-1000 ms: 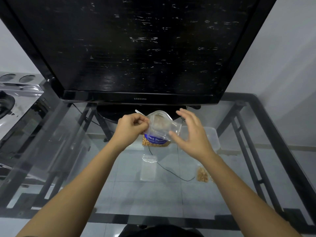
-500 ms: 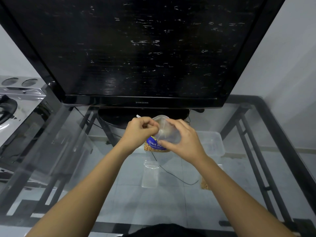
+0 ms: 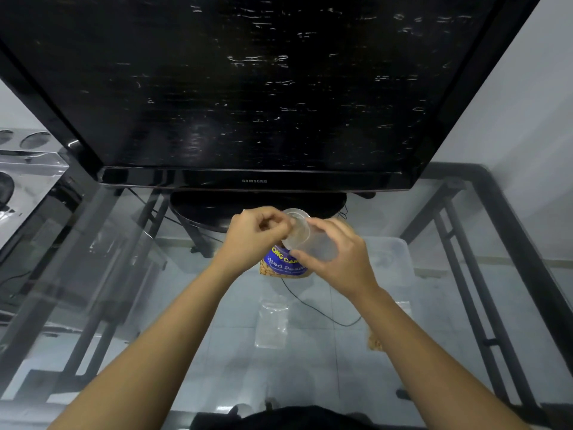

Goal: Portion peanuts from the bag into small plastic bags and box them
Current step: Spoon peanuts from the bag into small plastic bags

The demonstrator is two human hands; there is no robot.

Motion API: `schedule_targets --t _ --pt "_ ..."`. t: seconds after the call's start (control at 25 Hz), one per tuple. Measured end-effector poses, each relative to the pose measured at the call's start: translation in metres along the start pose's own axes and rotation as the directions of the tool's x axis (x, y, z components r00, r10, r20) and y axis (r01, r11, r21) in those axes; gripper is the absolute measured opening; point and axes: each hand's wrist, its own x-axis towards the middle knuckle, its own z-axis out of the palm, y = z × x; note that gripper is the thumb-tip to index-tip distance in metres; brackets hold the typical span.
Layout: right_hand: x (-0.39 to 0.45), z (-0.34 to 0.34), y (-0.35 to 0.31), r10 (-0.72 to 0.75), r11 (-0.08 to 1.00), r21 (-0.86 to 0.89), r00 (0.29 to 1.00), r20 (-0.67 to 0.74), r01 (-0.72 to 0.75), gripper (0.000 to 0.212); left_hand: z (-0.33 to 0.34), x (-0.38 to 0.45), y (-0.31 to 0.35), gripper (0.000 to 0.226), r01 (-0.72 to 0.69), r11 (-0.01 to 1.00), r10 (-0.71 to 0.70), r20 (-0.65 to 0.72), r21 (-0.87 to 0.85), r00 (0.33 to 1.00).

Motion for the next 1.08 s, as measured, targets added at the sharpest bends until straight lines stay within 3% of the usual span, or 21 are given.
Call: schedule_targets --t 0.08,0.16,0.24,0.32,0.4,0.52,0.64,0.72,0.8,0.96,1.08 --pt "-0.001 -0.001 0.006 0.061 0.996 0.063 0.998 -0.014 -0.06 0.056 -0.003 0.009 -0.011 0.019 -0.011 0.991 0.044 -0.253 0.133 0.967" --pt "-0.005 0.0 0.014 0.134 0.983 0.13 0.991 -0.032 -0.128 0.052 -0.009 0.021 -0.029 0.038 0.124 0.965 -0.034 -0.363 0.229 0.931" --pt "-0.01 0.004 0.022 0.235 0.953 0.206 0.971 -0.036 -0.223 0.049 -0.011 0.029 -0.045 0.047 0.233 0.94 -0.163 -0.271 0.248 0.949" --pt "-0.014 0.009 0.028 0.33 0.913 0.265 0.943 -0.029 -0.311 0.049 -0.008 0.031 -0.047 0.035 0.212 0.956 -0.173 -0.192 0.202 0.966" --pt "-0.014 0.013 0.032 0.398 0.877 0.298 0.918 -0.007 -0.378 0.049 -0.004 0.031 -0.043 0.022 0.124 0.967 -0.095 -0.134 0.223 0.986" --pt "-0.013 0.016 0.038 0.446 0.841 0.326 0.894 0.035 -0.432 0.049 0.0 0.026 -0.031 0.019 -0.05 0.947 0.061 -0.026 0.317 0.998" --pt "-0.012 0.017 0.041 0.46 0.818 0.363 0.886 0.05 -0.446 0.051 -0.009 0.029 -0.023 0.018 -0.18 0.898 0.239 -0.1 0.401 0.966" --pt "-0.012 0.017 0.043 0.462 0.811 0.377 0.885 0.054 -0.447 0.053 -0.009 0.032 -0.023 0.017 -0.227 0.834 0.293 -0.054 0.503 0.955" --pt "-0.012 0.017 0.044 0.457 0.813 0.377 0.888 0.06 -0.444 0.054 -0.001 0.032 -0.028 0.018 -0.203 0.841 0.234 0.0 0.502 0.972" --pt "-0.012 0.016 0.045 0.451 0.812 0.377 0.889 0.077 -0.444 0.046 0.004 0.041 -0.04 0.02 0.106 0.958 -0.071 -0.138 0.266 0.988" --pt "-0.012 0.014 0.048 0.454 0.818 0.355 0.887 0.088 -0.453 0.045 0.005 0.046 -0.046 0.019 0.177 0.957 -0.151 -0.126 0.231 0.98"
